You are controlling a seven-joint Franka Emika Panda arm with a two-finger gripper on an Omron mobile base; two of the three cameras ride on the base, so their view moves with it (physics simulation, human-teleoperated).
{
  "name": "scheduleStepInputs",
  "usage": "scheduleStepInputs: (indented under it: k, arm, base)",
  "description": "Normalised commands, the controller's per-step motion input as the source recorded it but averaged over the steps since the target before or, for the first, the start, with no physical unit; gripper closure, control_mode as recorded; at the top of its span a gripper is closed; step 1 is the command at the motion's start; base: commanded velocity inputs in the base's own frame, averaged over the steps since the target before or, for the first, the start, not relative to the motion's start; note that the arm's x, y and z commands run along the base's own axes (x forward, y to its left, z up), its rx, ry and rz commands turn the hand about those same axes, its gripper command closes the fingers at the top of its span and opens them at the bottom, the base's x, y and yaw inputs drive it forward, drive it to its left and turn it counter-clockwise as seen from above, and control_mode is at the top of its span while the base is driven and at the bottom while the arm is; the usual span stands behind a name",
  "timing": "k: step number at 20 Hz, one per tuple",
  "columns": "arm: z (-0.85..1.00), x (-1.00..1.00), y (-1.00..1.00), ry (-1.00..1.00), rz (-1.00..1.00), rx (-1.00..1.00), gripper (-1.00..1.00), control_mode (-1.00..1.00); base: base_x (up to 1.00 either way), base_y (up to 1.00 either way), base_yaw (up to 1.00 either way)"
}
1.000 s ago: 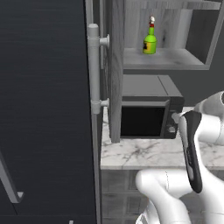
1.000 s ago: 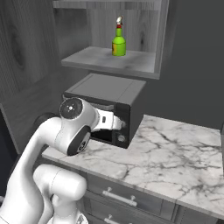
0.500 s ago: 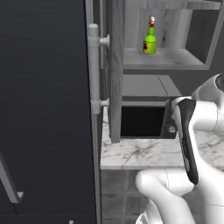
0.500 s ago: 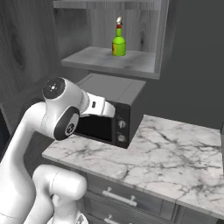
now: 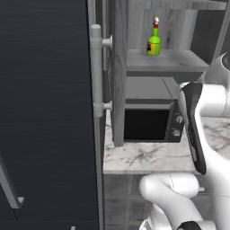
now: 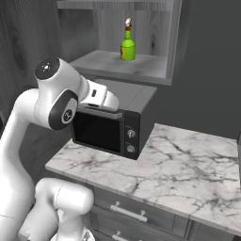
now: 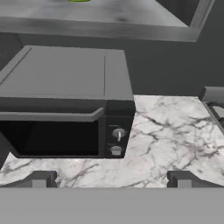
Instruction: Move the cutting board and knife to the sink. Then move spray from the cabinet to the counter.
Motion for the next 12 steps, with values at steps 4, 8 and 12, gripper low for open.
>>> scheduleStepInputs:
  k: [4,8,12]
  arm:
    - [0.39,-0.01,0.06,0.01,0.00,0.04,-1.00,-1.00]
    - [0.20,-0.01,0.17,-0.24,0.00,0.01,-1.00,-1.00]
    - [0.31,0.00,0.10,-0.15,0.00,0.01,-1.00,-1.00]
  base:
    - [0.00,0.00,0.00]
    - [0.00,0.00,0.00]
    - [0.00,0.00,0.00]
